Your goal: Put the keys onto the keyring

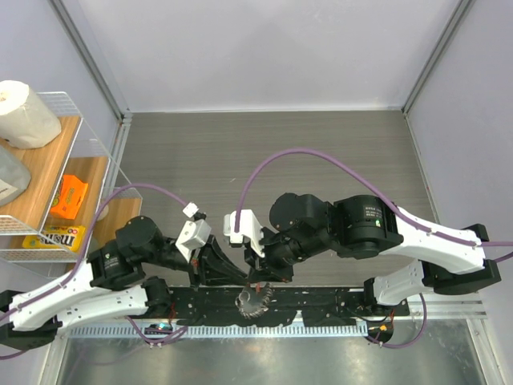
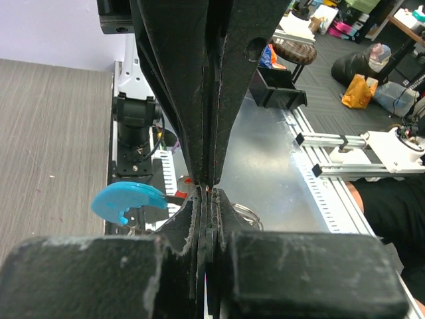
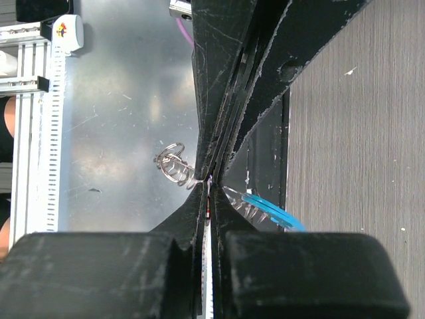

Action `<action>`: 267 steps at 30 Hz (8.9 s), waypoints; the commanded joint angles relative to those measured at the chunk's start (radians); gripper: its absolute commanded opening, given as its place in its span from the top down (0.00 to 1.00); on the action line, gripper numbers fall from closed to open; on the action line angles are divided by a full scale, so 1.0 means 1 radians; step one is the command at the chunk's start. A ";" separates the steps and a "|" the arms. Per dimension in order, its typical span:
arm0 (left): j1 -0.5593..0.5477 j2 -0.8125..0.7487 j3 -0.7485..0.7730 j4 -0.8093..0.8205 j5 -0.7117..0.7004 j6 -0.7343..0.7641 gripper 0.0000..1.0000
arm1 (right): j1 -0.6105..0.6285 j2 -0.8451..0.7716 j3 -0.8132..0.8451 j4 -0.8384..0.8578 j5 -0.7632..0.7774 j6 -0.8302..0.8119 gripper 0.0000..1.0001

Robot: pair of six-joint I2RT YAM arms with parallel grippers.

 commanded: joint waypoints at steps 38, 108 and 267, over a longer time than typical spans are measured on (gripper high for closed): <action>-0.003 -0.144 -0.064 0.150 -0.123 0.064 1.00 | -0.002 -0.185 -0.144 0.257 0.070 0.020 0.59; -0.003 -0.258 -0.206 0.558 -0.141 -0.038 1.00 | 0.000 -0.249 -0.336 0.527 -0.071 0.000 0.94; -0.002 0.061 0.206 -0.491 -0.038 0.032 0.72 | 0.006 -0.016 -0.095 0.147 -0.049 -0.087 0.94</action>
